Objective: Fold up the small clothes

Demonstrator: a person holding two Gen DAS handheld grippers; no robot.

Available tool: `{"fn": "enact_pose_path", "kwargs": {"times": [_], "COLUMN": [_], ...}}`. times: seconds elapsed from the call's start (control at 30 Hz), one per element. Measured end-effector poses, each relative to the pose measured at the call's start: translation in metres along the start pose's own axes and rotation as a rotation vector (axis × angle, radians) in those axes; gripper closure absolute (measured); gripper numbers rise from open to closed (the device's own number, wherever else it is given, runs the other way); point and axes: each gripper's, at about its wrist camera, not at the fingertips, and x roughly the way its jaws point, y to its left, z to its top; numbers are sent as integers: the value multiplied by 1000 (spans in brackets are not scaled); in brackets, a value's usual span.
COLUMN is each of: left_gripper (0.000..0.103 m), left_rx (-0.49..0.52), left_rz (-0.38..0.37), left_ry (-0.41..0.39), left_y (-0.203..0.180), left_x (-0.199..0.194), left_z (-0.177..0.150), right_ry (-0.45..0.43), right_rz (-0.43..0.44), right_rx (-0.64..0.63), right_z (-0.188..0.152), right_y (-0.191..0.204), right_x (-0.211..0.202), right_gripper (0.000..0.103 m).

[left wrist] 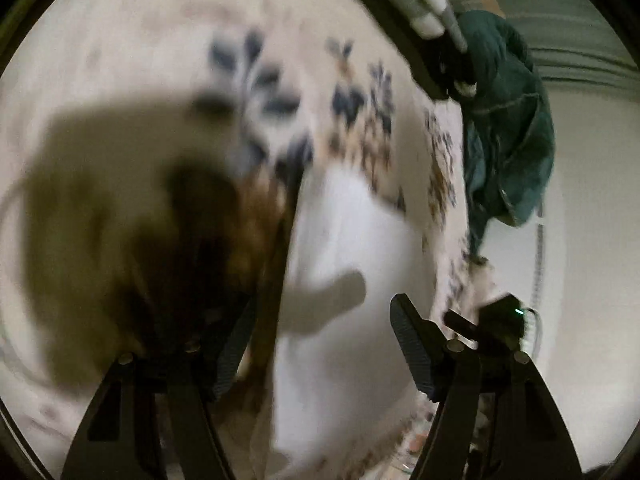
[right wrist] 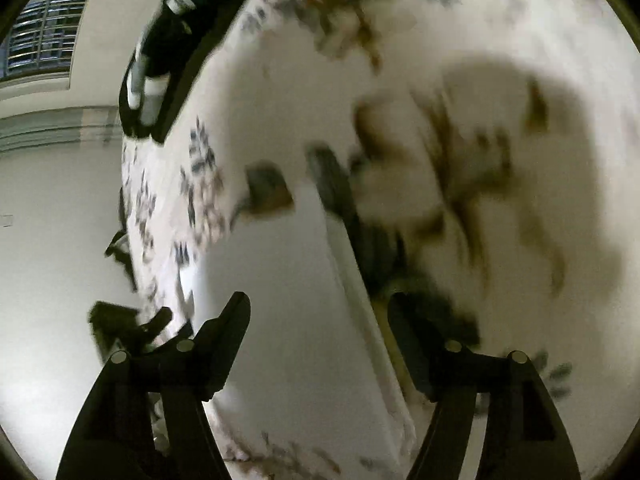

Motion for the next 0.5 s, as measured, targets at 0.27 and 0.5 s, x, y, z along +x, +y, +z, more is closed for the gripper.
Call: {"fn": "enact_pose_path", "kwargs": {"times": [0.27, 0.5], "left_gripper": [38, 91], "left_rx": [2, 90], "left_rz": [-112, -93], "left_ry": [14, -23], "left_y": [-8, -34], "left_x": [31, 24], "left_z": [-15, -17], "right_ry": [133, 91], "right_rz": [212, 250], "right_rx": [65, 23], "right_z": [-27, -33], "right_y": [-36, -21], "right_x": [50, 48], "right_gripper": [30, 88]}}
